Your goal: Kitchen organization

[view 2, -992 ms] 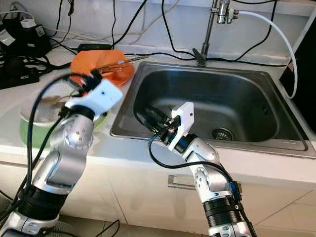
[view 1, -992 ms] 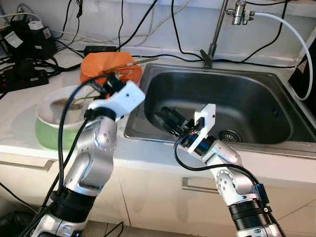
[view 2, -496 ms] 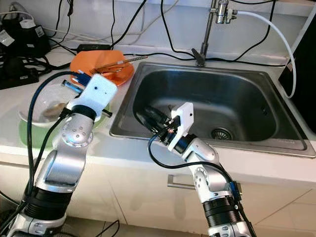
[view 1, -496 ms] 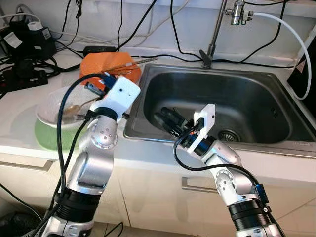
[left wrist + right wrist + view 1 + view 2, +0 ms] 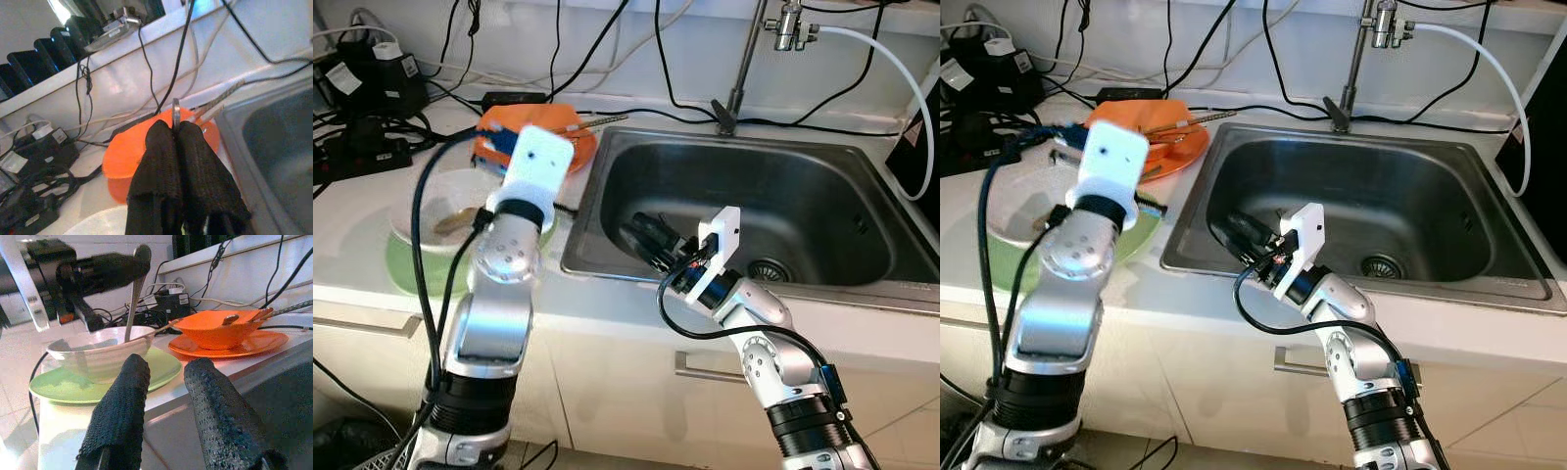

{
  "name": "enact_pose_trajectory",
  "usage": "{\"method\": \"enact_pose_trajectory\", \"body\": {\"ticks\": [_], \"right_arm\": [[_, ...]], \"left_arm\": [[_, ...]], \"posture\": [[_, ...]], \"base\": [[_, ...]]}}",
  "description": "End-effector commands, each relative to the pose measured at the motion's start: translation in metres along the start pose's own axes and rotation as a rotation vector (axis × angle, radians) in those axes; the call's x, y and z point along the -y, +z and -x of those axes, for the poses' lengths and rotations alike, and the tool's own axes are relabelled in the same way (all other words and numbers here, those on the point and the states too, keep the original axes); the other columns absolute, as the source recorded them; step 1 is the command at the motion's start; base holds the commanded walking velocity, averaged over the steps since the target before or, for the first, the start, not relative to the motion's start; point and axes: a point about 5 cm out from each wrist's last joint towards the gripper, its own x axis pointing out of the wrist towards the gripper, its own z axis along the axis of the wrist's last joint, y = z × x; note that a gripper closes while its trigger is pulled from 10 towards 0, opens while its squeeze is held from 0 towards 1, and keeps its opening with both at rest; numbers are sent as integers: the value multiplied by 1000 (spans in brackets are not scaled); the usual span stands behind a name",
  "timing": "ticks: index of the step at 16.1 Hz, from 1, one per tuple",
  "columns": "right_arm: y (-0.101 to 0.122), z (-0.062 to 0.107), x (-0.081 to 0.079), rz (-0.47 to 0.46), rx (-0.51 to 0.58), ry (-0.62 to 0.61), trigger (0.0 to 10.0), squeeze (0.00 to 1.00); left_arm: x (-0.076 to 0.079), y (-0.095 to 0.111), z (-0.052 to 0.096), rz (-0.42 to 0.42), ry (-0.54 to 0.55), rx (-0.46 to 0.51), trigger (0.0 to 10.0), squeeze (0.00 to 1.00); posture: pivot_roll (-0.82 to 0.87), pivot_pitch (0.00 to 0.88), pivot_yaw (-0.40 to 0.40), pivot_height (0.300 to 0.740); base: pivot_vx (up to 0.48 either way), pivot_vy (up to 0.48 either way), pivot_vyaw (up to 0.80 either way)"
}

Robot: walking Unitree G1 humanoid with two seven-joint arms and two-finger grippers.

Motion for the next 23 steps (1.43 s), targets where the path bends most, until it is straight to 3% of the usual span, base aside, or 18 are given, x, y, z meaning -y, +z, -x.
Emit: {"method": "enact_pose_trajectory", "body": {"ticks": [1,14,21,22,23], "right_arm": [[-1,0,1,10,-15,9,10000,0],[-2,-1,1,5,-17,8,10000,0],[-4,-1,1,3,-18,10,10000,0],[-4,-1,1,3,-19,8,10000,0],[-4,-1,1,3,-20,6,10000,0]], "left_arm": [[1,7,1,31,-21,15,10000,0],[-24,55,0,95,16,105,10000,0],[-27,76,1,237,-13,171,10000,0],[-27,79,1,259,-22,220,10000,0],[-23,91,4,354,-52,306,10000,0]], "posture": [[94,23,-25,740],[103,19,-28,740],[100,9,-26,740],[100,7,-25,740],[102,2,-24,740]], "base": [[0,0,0],[0,0,0],[0,0,0],[0,0,0],[0,0,0]]}}
